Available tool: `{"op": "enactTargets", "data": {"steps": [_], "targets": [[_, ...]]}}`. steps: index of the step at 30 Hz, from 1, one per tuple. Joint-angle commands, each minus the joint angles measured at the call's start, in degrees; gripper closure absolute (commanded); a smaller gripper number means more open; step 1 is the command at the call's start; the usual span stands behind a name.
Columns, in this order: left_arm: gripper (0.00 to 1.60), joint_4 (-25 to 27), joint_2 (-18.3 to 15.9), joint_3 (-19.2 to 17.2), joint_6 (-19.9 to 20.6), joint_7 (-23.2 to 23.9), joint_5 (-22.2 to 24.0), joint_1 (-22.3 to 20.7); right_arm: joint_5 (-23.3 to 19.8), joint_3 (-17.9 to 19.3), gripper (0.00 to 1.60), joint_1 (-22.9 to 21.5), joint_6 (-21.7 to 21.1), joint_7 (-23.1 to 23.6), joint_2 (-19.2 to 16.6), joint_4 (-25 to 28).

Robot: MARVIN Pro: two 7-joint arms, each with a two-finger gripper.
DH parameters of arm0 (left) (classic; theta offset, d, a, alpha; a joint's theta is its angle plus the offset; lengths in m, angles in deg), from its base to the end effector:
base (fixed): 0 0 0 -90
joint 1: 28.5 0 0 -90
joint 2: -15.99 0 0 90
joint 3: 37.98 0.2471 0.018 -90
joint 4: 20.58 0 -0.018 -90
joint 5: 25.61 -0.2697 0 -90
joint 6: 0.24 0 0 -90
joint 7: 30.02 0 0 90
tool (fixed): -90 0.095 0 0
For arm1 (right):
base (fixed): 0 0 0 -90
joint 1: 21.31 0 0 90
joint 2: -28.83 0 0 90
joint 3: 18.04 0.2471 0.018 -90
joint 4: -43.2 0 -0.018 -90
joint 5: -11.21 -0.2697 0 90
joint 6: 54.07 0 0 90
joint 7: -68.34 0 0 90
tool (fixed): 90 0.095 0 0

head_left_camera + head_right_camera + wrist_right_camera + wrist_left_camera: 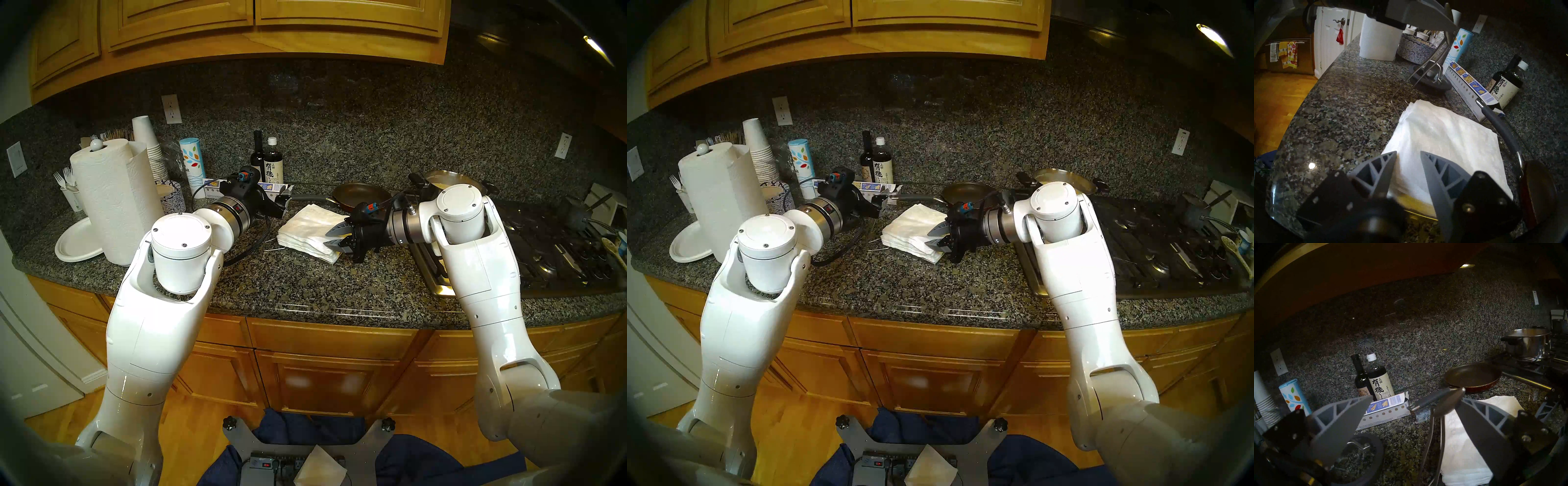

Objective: Take napkin out of napkin holder

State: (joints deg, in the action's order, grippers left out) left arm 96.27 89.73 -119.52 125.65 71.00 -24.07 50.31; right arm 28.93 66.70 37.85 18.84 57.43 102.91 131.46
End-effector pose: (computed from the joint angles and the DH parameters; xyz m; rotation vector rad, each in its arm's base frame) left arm 0.3780 -0.0257 -0.0980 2.1814 -0.6430 2.1496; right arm 0.4199 0.0260 -0.1300 -1.7605 -1.6507 -1.3493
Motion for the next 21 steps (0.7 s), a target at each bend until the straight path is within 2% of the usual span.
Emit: {"op": "enactTargets", "data": {"steps": [1, 16, 20, 21], "targets": [[0.00, 1.5, -0.1, -0.4, -0.8, 0.0, -0.1, -1.9, -0.7, 2.8, 0.65, -3.9, 0.4, -0.6, -0.9, 1.2], [0.00, 2.3, -0.4, -1.0, -0.8, -0.6, 0.1, -0.9, -1.0, 1.4, 0.67, -3.1, 0.8, 0.6, 0.3, -0.8], [0.00, 2.9, -0.5, -1.3, -0.7, -0.8, 0.2, -0.4, -0.7, 1.1, 0.75, -3.1, 1.1, 0.7, 0.6, -1.5], [0.00, 3.0, -0.5, -1.3, -0.7, -0.8, 0.3, -0.4, -0.7, 1.0, 0.83, -3.1, 1.1, 0.7, 0.6, -1.6]]}}
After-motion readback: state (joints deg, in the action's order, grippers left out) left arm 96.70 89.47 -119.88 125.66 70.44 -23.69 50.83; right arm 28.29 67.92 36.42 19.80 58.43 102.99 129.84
